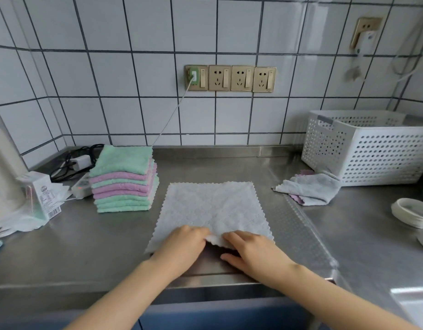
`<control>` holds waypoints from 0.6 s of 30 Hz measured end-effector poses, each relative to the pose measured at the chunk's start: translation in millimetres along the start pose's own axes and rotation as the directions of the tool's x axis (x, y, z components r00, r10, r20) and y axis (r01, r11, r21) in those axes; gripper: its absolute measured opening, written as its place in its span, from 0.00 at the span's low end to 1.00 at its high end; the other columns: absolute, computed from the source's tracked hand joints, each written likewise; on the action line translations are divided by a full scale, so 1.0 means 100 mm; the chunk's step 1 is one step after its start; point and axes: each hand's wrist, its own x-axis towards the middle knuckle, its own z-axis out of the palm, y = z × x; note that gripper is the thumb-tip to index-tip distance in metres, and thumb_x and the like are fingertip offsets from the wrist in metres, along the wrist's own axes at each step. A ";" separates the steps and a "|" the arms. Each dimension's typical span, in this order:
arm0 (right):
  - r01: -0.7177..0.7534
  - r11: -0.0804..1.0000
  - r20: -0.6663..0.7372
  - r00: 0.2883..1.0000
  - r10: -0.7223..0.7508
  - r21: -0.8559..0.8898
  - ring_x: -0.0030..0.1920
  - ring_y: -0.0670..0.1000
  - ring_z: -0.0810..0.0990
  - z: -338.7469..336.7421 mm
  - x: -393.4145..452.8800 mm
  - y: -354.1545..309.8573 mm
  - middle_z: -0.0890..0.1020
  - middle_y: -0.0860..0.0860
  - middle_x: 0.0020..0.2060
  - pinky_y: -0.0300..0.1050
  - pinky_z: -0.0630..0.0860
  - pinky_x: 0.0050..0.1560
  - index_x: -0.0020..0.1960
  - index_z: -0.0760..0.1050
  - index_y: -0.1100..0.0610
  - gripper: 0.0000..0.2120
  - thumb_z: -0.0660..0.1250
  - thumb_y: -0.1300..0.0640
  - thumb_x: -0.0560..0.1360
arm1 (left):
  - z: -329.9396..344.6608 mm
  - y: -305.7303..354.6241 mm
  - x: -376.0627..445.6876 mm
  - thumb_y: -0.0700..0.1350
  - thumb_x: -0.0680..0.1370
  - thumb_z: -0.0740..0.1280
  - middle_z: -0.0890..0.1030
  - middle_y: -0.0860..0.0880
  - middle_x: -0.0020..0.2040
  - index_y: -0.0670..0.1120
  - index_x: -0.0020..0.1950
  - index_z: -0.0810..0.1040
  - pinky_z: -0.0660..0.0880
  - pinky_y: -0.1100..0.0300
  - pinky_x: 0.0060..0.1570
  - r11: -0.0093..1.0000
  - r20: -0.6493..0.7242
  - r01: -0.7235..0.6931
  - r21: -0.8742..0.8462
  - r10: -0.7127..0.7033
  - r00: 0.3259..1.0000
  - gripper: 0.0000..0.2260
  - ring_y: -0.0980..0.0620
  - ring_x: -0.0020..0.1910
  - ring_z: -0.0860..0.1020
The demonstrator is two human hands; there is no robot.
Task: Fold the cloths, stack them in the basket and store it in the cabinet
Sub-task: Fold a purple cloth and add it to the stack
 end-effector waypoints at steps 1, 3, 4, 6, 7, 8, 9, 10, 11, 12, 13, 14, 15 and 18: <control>0.003 1.000 -0.007 1.000 -0.003 0.017 0.53 0.54 0.78 0.00 0.00 0.01 0.78 0.51 0.57 0.46 0.75 0.50 0.65 0.69 0.54 0.19 0.58 0.46 0.79 | -0.03 -0.03 0.01 0.43 0.77 0.60 0.81 0.47 0.40 0.48 0.47 0.78 0.74 0.51 0.42 0.990 -0.015 0.056 -0.126 -0.058 0.998 0.08 0.45 0.41 0.78; -0.003 0.999 -0.039 0.999 0.004 0.035 0.58 0.54 0.77 0.01 0.00 0.08 0.76 0.51 0.61 0.46 0.74 0.55 0.68 0.67 0.54 0.18 0.60 0.55 0.78 | -0.09 -0.09 0.00 0.47 0.79 0.62 0.80 0.47 0.37 0.47 0.44 0.79 0.73 0.51 0.42 0.949 -0.048 0.098 -0.299 -0.118 0.992 0.08 0.47 0.39 0.77; -0.019 0.999 -0.056 0.998 0.021 0.035 0.57 0.55 0.77 0.01 0.00 0.15 0.77 0.51 0.61 0.46 0.75 0.55 0.68 0.68 0.53 0.19 0.59 0.59 0.77 | -0.11 -0.15 -0.03 0.48 0.78 0.64 0.81 0.49 0.38 0.48 0.44 0.80 0.73 0.51 0.44 0.933 -0.043 0.098 -0.345 -0.121 0.992 0.07 0.49 0.40 0.78; -0.047 0.998 -0.081 0.995 0.050 0.029 0.54 0.56 0.80 -0.03 -0.05 0.28 0.79 0.51 0.58 0.46 0.77 0.51 0.66 0.71 0.52 0.22 0.62 0.65 0.74 | -0.14 -0.25 -0.12 0.45 0.78 0.66 0.83 0.57 0.49 0.51 0.52 0.82 0.74 0.58 0.54 0.930 0.008 0.086 -0.358 -0.089 0.996 0.07 0.57 0.50 0.79; -0.045 0.999 -0.105 0.993 0.047 0.019 0.52 0.55 0.81 -0.05 -0.11 0.35 0.81 0.51 0.56 0.46 0.79 0.49 0.64 0.74 0.51 0.24 0.65 0.67 0.71 | -0.15 -0.32 -0.19 0.43 0.78 0.65 0.79 0.61 0.57 0.52 0.58 0.81 0.71 0.64 0.60 0.946 0.038 0.080 -0.313 -0.072 0.997 0.11 0.61 0.57 0.76; -0.036 0.999 -0.129 0.991 0.037 0.012 0.51 0.54 0.82 -0.08 -0.17 0.41 0.82 0.50 0.55 0.45 0.79 0.49 0.62 0.77 0.52 0.25 0.68 0.69 0.68 | -0.15 -0.40 -0.27 0.42 0.79 0.64 0.73 0.64 0.61 0.52 0.63 0.78 0.64 0.67 0.66 0.964 0.046 0.060 -0.258 -0.050 0.998 0.14 0.65 0.63 0.70; -0.024 1.000 -0.133 0.991 0.026 0.021 0.52 0.52 0.83 -0.10 -0.24 0.46 0.83 0.51 0.55 0.41 0.78 0.52 0.61 0.78 0.53 0.25 0.70 0.70 0.66 | -0.15 -0.48 -0.34 0.41 0.79 0.63 0.70 0.64 0.64 0.53 0.65 0.76 0.59 0.69 0.69 0.977 0.052 0.037 -0.211 -0.026 0.998 0.16 0.66 0.66 0.66; -0.020 0.999 -0.114 0.993 0.025 0.041 0.55 0.50 0.81 -0.12 -0.30 0.49 0.82 0.51 0.57 0.36 0.74 0.57 0.61 0.79 0.53 0.25 0.71 0.70 0.67 | -0.14 -0.55 -0.41 0.40 0.80 0.62 0.69 0.64 0.65 0.53 0.66 0.75 0.55 0.70 0.70 0.982 0.055 0.012 -0.187 -0.002 0.998 0.16 0.67 0.68 0.63; -0.017 0.998 -0.084 0.996 0.022 0.065 0.59 0.48 0.79 -0.13 -0.36 0.51 0.81 0.50 0.59 0.31 0.68 0.61 0.62 0.78 0.53 0.23 0.71 0.69 0.69 | -0.14 -0.62 -0.49 0.40 0.80 0.62 0.68 0.64 0.66 0.54 0.65 0.75 0.54 0.71 0.70 0.984 0.052 -0.005 -0.177 0.014 0.999 0.16 0.66 0.69 0.63; -0.012 0.995 -0.057 0.998 0.017 0.098 0.62 0.46 0.77 -0.14 -0.41 0.55 0.79 0.49 0.61 0.28 0.62 0.65 0.63 0.78 0.53 0.20 0.69 0.66 0.72 | -0.14 -0.68 -0.55 0.41 0.80 0.62 0.69 0.63 0.66 0.55 0.64 0.76 0.54 0.71 0.70 0.983 0.029 -0.029 -0.181 0.035 0.999 0.15 0.66 0.69 0.63; 0.000 0.991 -0.049 0.999 0.007 0.132 0.64 0.45 0.75 -0.12 -0.46 0.59 0.78 0.47 0.62 0.27 0.59 0.67 0.63 0.78 0.53 0.17 0.67 0.63 0.75 | -0.14 -0.72 -0.61 0.45 0.81 0.61 0.70 0.63 0.65 0.57 0.63 0.77 0.55 0.72 0.70 0.982 0.016 -0.048 -0.185 0.052 0.999 0.13 0.65 0.69 0.65; 0.011 0.988 -0.042 0.999 -0.004 0.155 0.65 0.43 0.73 -0.12 -0.50 0.62 0.78 0.46 0.63 0.28 0.59 0.68 0.63 0.77 0.53 0.15 0.65 0.59 0.77 | -0.17 -0.74 -0.66 0.51 0.80 0.59 0.71 0.64 0.64 0.58 0.62 0.77 0.55 0.73 0.69 0.981 0.009 -0.065 -0.183 0.068 0.998 0.12 0.66 0.68 0.66; 0.018 0.984 -0.026 1.000 -0.014 0.179 0.66 0.42 0.72 -0.13 -0.54 0.63 0.77 0.44 0.63 0.29 0.60 0.68 0.63 0.78 0.52 0.14 0.62 0.53 0.79 | -0.19 -0.74 -0.73 0.58 0.79 0.56 0.73 0.65 0.63 0.59 0.61 0.78 0.56 0.75 0.68 0.978 0.003 -0.080 -0.190 0.082 0.997 0.16 0.69 0.67 0.66; 0.038 0.960 -0.024 0.999 -0.032 0.278 0.65 0.39 0.72 -0.11 -0.66 0.66 0.78 0.40 0.60 0.31 0.65 0.67 0.59 0.80 0.52 0.22 0.55 0.41 0.79 | -0.22 -0.70 -0.88 0.64 0.79 0.49 0.76 0.66 0.58 0.57 0.57 0.82 0.61 0.76 0.64 0.976 -0.061 -0.152 -0.158 0.144 0.988 0.24 0.74 0.62 0.68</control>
